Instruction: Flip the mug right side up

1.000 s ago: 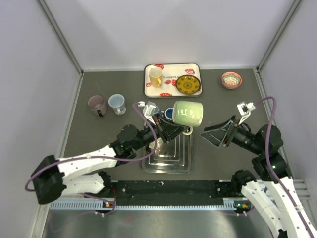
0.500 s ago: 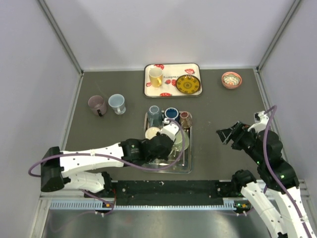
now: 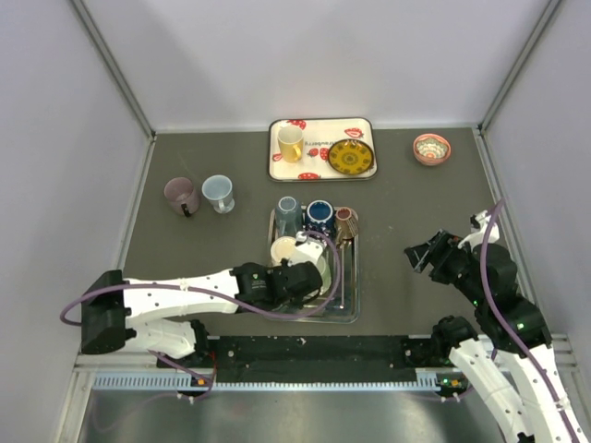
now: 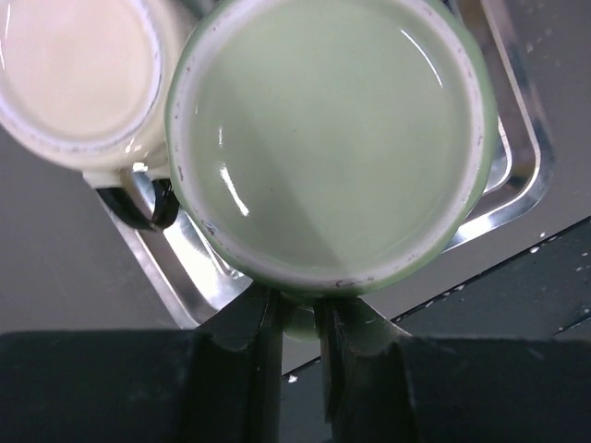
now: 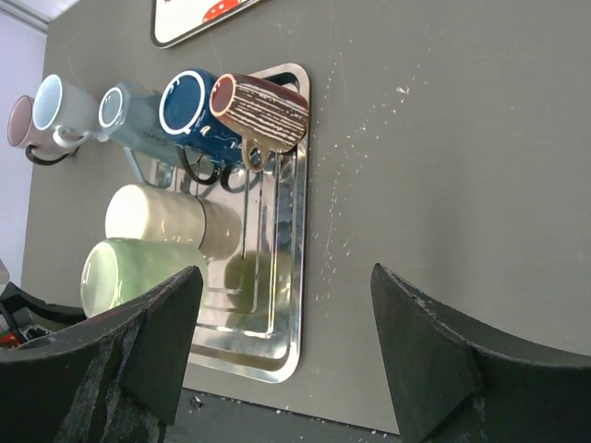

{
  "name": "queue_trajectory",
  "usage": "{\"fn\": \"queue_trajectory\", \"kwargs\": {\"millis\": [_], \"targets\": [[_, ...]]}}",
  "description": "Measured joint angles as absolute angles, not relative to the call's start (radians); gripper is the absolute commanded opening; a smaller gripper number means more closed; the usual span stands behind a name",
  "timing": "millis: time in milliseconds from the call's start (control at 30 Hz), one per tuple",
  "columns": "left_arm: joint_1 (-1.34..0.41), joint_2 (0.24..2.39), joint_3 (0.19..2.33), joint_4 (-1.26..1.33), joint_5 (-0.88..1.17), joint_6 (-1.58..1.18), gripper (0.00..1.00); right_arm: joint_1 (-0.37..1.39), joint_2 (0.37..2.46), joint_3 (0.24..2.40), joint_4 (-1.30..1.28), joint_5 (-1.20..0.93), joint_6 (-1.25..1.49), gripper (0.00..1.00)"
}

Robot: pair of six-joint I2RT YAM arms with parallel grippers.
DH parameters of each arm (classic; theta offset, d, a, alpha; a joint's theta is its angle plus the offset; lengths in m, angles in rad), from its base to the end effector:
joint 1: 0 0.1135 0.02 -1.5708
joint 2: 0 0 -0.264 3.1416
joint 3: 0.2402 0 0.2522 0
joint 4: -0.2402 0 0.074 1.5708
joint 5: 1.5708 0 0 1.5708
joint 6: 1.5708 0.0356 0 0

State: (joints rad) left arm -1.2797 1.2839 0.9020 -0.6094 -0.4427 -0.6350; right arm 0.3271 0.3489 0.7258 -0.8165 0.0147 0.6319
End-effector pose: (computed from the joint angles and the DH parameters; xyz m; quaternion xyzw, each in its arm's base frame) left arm 0.0872 -0.2381 0.2423 0.2367 0.9066 -0.1068 0.3325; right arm 0.0729 0.0242 0.3031 0.1321 0.8339 0.2417 0.4783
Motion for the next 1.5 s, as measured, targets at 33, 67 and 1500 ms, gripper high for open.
{"fn": "queue_trajectory", "kwargs": {"millis": [33,67,1500], "targets": [[-1.280,1.274,0.886,-0.613,-0.443,-0.645,0.00,0.327,0.349,0.724,-0.815,0.015,0.632,0.74],[-1.280,1.261,0.868,-0.620,-0.442,-0.657,0.00,0.327,0.349,0.720,-0.813,0.015,0.632,0.74],[-1.041,1.693,1.141,-0.500,-0.351,-0.498,0.00,0.327,0.407,0.678,-0.776,-0.025,0.638,0.73]]}}
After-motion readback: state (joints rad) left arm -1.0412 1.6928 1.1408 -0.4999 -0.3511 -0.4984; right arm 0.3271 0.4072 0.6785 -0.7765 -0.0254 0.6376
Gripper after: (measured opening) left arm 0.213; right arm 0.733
